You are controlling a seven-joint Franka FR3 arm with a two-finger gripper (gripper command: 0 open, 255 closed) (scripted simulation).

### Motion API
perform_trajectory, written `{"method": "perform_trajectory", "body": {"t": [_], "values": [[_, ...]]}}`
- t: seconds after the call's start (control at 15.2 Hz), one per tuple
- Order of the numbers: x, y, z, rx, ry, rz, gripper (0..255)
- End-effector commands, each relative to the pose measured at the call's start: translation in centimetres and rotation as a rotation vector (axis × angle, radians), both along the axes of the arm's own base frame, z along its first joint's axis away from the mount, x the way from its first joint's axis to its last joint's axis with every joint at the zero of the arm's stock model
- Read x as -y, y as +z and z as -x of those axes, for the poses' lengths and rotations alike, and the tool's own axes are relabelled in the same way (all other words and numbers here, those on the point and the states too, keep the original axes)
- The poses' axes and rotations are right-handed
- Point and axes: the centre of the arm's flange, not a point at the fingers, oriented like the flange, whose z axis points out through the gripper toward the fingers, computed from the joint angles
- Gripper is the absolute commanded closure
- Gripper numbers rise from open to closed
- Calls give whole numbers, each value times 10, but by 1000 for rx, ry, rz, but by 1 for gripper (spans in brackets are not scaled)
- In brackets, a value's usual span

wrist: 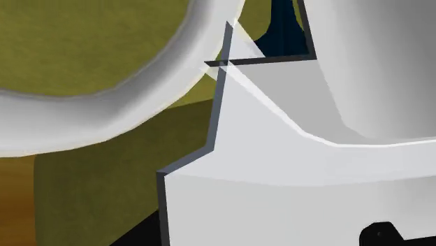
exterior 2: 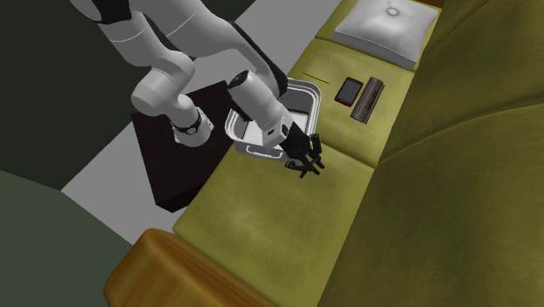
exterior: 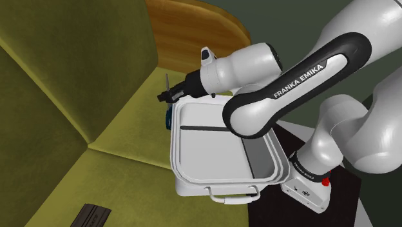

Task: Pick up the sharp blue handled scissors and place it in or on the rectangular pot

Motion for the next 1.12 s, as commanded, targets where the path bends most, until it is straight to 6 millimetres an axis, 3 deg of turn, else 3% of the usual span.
{"method": "perform_trajectory", "body": {"t": [0.0, 1.06], "values": [[-5, -29, 14, -153, 15, 38, 255], [-5, 55, 14, -153, 15, 38, 255]]}}
